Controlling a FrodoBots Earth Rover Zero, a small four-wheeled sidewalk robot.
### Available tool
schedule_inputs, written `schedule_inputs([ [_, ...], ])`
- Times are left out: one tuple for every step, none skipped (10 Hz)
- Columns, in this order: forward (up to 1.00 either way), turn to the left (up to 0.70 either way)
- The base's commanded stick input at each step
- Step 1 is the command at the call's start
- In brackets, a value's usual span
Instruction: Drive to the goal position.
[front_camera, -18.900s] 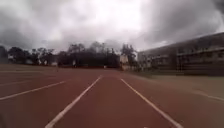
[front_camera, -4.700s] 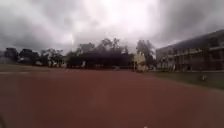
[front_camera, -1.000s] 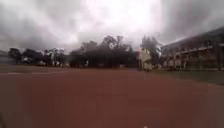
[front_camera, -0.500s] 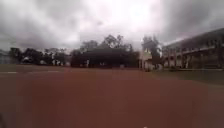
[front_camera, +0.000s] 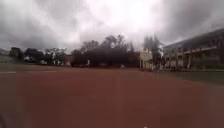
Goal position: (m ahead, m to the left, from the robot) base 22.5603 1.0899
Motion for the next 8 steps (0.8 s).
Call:
schedule_inputs([
  [0.67,0.0],
  [0.67,0.0],
  [0.67,0.0],
  [0.67,0.0],
  [0.67,0.0],
  [0.67,0.0],
  [0.67,0.0],
  [0.67,0.0],
])
